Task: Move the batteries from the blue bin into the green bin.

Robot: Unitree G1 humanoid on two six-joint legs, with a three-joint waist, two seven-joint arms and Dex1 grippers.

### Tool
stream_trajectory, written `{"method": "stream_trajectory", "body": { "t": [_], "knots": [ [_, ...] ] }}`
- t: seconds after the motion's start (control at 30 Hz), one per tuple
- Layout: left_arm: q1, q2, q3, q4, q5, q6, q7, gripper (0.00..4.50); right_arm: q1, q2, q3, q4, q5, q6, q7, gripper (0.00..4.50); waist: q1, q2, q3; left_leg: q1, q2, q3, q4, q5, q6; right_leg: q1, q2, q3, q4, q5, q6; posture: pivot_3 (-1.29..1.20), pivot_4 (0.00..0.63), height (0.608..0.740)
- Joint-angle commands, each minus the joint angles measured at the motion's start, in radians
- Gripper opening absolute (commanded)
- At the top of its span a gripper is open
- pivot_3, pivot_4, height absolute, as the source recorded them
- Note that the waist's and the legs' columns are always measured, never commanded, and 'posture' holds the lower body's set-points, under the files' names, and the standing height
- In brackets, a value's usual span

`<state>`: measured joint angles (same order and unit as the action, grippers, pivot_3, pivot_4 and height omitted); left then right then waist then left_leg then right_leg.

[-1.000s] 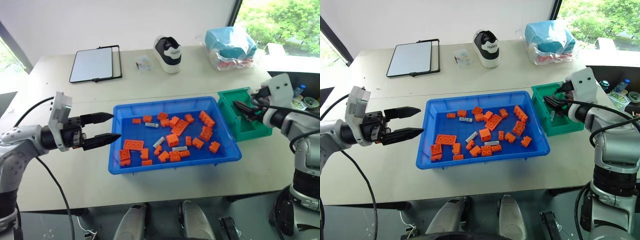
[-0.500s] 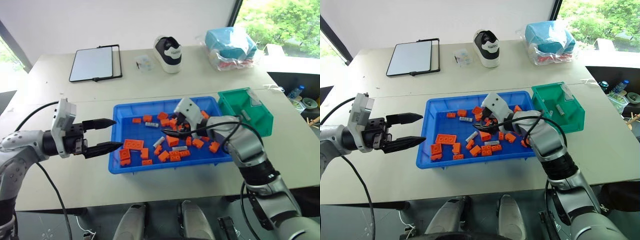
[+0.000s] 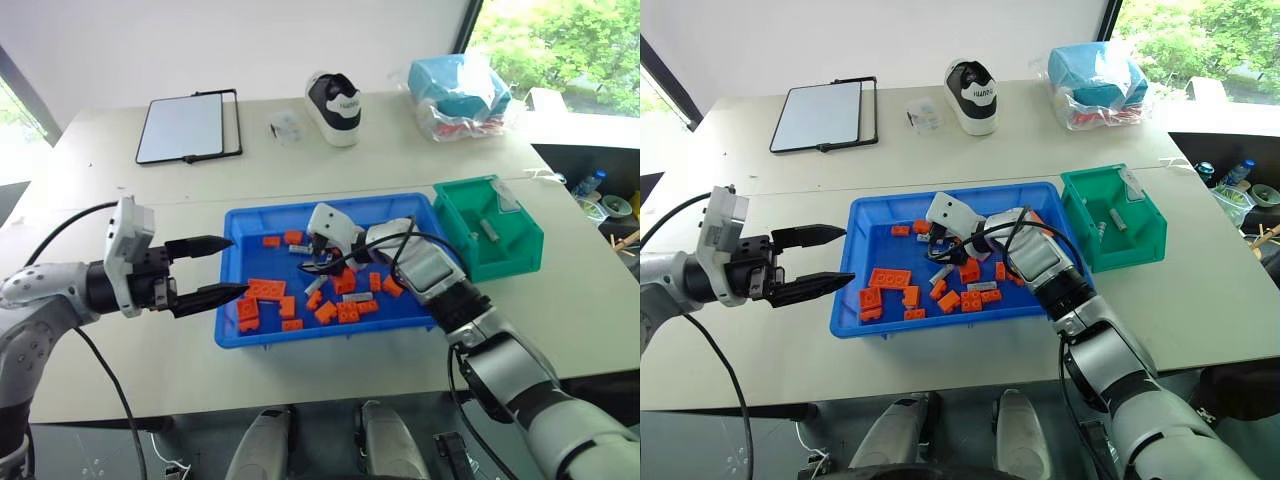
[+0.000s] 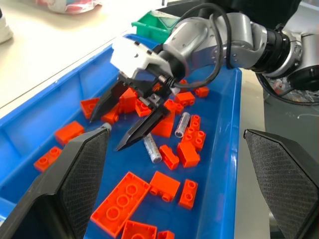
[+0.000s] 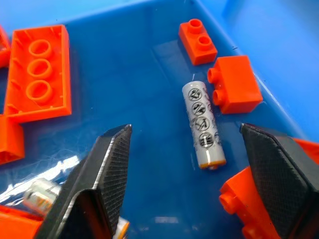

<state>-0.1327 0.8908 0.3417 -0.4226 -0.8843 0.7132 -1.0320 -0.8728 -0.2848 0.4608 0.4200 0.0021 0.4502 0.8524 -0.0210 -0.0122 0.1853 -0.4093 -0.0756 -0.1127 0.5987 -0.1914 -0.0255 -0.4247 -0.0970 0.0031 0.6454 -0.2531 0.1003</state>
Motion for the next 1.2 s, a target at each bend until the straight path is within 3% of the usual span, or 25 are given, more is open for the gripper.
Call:
{"method": "stream_trajectory", "body": {
  "t": [0.03, 0.07, 0.13, 0.27, 0.43, 0.6, 0.77, 0.8, 0.97, 1.1, 1.2],
  "knots": [
    [-0.021, 0.000, 0.034, -0.029, -0.029, -0.005, 0.019, 4.50, -0.011, 0.018, -0.022, 0.013, -0.008, -0.012, 0.008, 1.27, 0.000, 0.000, 0.000, 0.000, 0.000, 0.000, 0.000, 0.000, 0.000, 0.000, 0.000, 0.000, 0.000, 0.000, 0.000, 0.00, 0.150, 0.731],
    [-0.023, -0.001, 0.033, -0.030, -0.033, -0.004, 0.024, 4.50, -0.010, 0.015, -0.036, -0.012, -0.001, -0.001, 0.008, 0.67, 0.000, 0.000, 0.000, 0.000, 0.000, 0.000, 0.000, 0.000, 0.000, 0.000, 0.000, 0.000, 0.000, 0.000, 0.000, 0.00, 0.150, 0.731],
    [-0.025, 0.000, 0.032, -0.030, -0.037, -0.003, 0.029, 4.50, -0.004, 0.007, -0.060, -0.072, 0.016, 0.034, 0.012, 0.07, 0.001, 0.000, 0.000, 0.000, 0.000, 0.000, 0.000, 0.000, 0.000, 0.000, 0.000, 0.000, 0.000, 0.000, 0.000, 0.00, 0.150, 0.731],
    [-0.035, 0.001, 0.019, -0.019, -0.033, -0.011, 0.031, 4.50, 0.019, -0.024, -0.179, -0.333, 0.096, 0.220, -0.015, 0.09, 0.003, 0.000, 0.000, 0.000, 0.000, 0.000, 0.000, 0.000, 0.000, 0.000, 0.000, 0.000, 0.000, 0.000, 0.000, 0.00, 0.150, 0.731],
    [-0.044, -0.006, 0.010, -0.016, -0.034, -0.010, 0.037, 4.50, 0.054, -0.125, -0.451, -0.651, 0.189, 0.513, -0.124, 0.09, 0.010, 0.000, 0.001, -0.001, 0.000, -0.001, 0.000, 0.000, 0.000, -0.001, 0.000, 0.000, 0.000, 0.000, 0.000, 0.00, 0.150, 0.731],
    [-0.068, -0.018, -0.017, -0.003, -0.025, -0.013, 0.034, 4.50, 0.210, -0.336, -0.601, -0.708, 0.128, 0.565, -0.227, 0.09, 0.026, -0.002, -0.001, -0.002, -0.001, -0.001, 0.000, 0.000, 0.000, 0.003, -0.001, -0.001, -0.007, -0.002, -0.004, 0.00, 0.150, 0.731],
    [-0.114, -0.023, -0.049, 0.023, -0.016, -0.013, 0.021, 4.50, 0.335, -0.402, -0.660, -0.681, 0.115, 0.558, -0.290, 0.09, 0.005, 0.000, 0.000, -0.002, 0.002, 0.003, 0.000, 0.000, 0.000, 0.002, -0.002, 0.001, -0.008, -0.001, -0.005, 0.00, 0.150, 0.731],
    [-0.123, -0.023, -0.054, 0.028, -0.016, -0.013, 0.020, 4.50, 0.344, -0.404, -0.658, -0.675, 0.115, 0.551, -0.298, 1.14, 0.002, -0.001, 0.000, -0.002, 0.002, 0.003, -0.001, 0.000, 0.001, 0.002, -0.001, 0.001, -0.008, -0.001, -0.005, 0.00, 0.150, 0.731],
    [-0.164, -0.027, -0.078, 0.052, -0.005, -0.016, 0.011, 4.50, 0.322, -0.380, -0.632, -0.669, 0.120, 0.458, -0.340, 3.51, 0.003, 0.000, 0.001, -0.002, 0.003, 0.004, -0.001, 0.000, 0.001, 0.002, 0.000, 0.001, -0.008, 0.000, -0.005, 0.00, 0.150, 0.731],
    [-0.175, -0.030, -0.078, 0.062, -0.004, -0.016, 0.011, 4.50, 0.310, -0.338, -0.588, -0.771, 0.226, 0.418, -0.247, 3.51, 0.004, 0.000, 0.001, -0.002, 0.003, 0.004, -0.001, 0.000, 0.001, 0.002, 0.000, 0.001, -0.008, 0.001, -0.003, 0.00, 0.150, 0.731],
    [-0.165, -0.029, -0.075, 0.051, -0.004, -0.013, 0.009, 4.50, 0.326, -0.350, -0.486, -0.837, 0.294, 0.390, -0.125, 3.51, 0.005, -0.001, 0.001, -0.002, 0.003, 0.003, -0.001, 0.000, 0.001, 0.002, 0.001, 0.001, -0.008, 0.001, -0.002, 0.00, 0.150, 0.731]
  ]
}}
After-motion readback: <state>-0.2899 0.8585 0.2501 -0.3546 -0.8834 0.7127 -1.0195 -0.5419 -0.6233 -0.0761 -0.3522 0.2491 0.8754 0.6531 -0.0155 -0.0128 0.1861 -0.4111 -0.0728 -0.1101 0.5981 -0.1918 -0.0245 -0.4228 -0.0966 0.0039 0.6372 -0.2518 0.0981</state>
